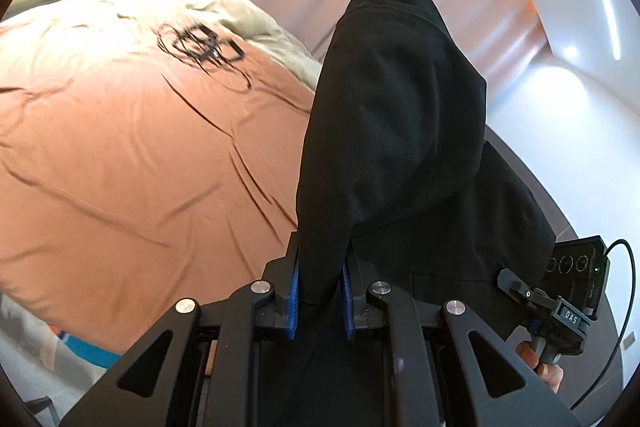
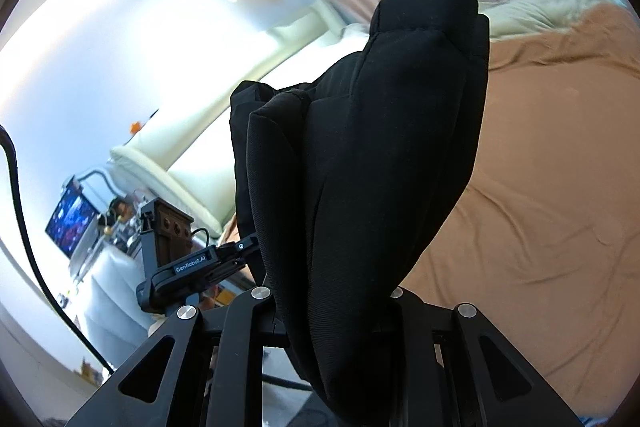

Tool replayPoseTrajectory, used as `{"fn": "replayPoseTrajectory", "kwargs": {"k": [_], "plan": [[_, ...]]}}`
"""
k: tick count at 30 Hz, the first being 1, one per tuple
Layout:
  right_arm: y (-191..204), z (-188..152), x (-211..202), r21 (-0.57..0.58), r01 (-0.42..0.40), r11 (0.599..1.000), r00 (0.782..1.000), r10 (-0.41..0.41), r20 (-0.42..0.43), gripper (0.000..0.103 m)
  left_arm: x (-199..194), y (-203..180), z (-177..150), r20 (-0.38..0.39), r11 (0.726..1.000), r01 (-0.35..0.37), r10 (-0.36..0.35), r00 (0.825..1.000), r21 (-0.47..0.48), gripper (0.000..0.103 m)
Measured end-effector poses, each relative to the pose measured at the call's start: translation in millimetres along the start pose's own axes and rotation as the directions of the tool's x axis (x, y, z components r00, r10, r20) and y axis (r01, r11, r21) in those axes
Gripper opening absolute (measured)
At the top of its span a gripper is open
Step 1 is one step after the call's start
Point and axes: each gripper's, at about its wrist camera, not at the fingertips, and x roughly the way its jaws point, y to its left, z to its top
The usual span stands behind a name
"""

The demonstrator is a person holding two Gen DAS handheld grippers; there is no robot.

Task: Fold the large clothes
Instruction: 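Lift the folded black jacket bundle off the bed with both tools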

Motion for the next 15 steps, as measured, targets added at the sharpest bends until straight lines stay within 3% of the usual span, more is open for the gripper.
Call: {"fn": "replayPoseTrajectory", "kwargs": {"k": [15], "plan": [[78,14,81,-0.145,-0.117,0.983,0.989,0.102,-0.108,0.022,-119,88,36,0.159,0.996,-0.055,0.065,0.985,-0.070,0.018]]}}
